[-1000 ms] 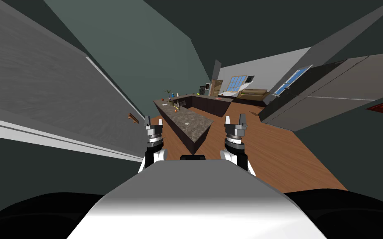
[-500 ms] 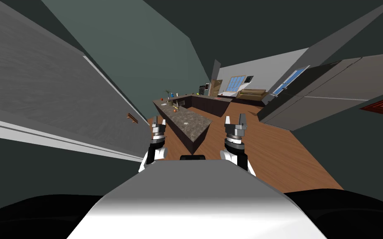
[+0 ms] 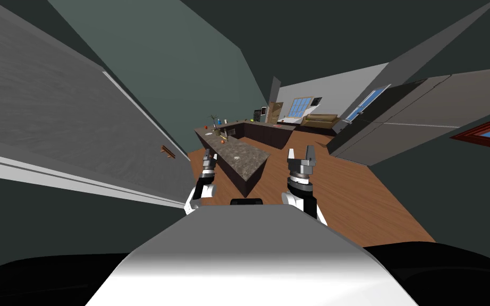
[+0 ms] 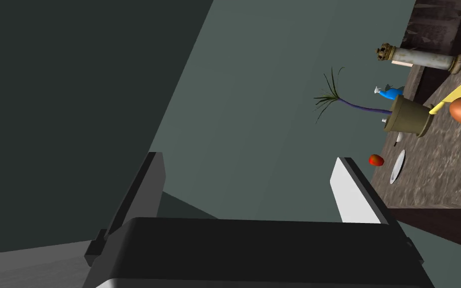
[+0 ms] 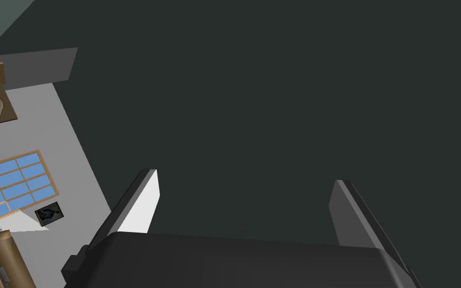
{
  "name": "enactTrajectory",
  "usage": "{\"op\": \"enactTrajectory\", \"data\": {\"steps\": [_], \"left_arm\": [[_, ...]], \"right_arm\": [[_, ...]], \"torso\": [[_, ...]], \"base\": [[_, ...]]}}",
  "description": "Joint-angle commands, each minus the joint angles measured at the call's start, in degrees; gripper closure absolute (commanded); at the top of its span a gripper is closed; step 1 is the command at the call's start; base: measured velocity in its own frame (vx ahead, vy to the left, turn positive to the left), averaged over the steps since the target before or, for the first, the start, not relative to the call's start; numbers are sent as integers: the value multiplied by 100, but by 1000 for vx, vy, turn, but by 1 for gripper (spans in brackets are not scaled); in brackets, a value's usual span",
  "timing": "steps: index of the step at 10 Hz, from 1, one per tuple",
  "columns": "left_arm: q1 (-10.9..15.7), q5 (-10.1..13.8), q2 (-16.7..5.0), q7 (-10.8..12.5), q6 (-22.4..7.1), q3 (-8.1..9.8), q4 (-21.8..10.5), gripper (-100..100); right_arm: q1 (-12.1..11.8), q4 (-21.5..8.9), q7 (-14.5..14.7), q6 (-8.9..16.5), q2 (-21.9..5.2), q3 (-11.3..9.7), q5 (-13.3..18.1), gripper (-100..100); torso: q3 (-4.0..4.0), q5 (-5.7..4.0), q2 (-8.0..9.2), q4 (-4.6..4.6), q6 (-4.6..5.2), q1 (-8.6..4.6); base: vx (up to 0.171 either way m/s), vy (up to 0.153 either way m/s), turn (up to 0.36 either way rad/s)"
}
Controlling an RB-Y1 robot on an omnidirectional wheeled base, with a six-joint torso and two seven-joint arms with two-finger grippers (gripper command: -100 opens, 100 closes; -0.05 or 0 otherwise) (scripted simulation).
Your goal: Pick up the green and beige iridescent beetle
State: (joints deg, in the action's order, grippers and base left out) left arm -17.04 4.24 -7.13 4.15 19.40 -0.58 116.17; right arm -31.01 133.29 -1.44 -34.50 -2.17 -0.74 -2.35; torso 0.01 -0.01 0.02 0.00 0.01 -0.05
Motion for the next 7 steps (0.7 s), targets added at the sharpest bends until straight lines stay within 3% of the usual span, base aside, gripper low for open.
{"op": "enactTrajectory", "data": {"steps": [1, 5, 6, 7], "left_arm": [[147, 59, -78, 33, -208, 32, -137, -100], [871, 295, -346, 101, -929, 60, -823, -100], [886, 295, -346, 101, -931, 60, -968, -100], [1144, 378, -436, 122, -1179, 71, -1167, -100]], "right_arm": [[0, 0, 0, 0, 0, 0, 0, 0], [0, 0, 0, 0, 0, 0, 0, 0], [0, 0, 0, 0, 0, 0, 0, 0], [0, 0, 0, 0, 0, 0, 0, 0]], "torso": [[0, 0, 0, 0, 0, 0], [1, 1, 1, 0, -1, 4], [0, 1, -1, 0, 0, 4], [0, 1, -1, 0, -2, 5]], "base": [[-12, -9, -15], [-15, -6, -29], [-8, -1, -20], [-10, 1, -32]]}}
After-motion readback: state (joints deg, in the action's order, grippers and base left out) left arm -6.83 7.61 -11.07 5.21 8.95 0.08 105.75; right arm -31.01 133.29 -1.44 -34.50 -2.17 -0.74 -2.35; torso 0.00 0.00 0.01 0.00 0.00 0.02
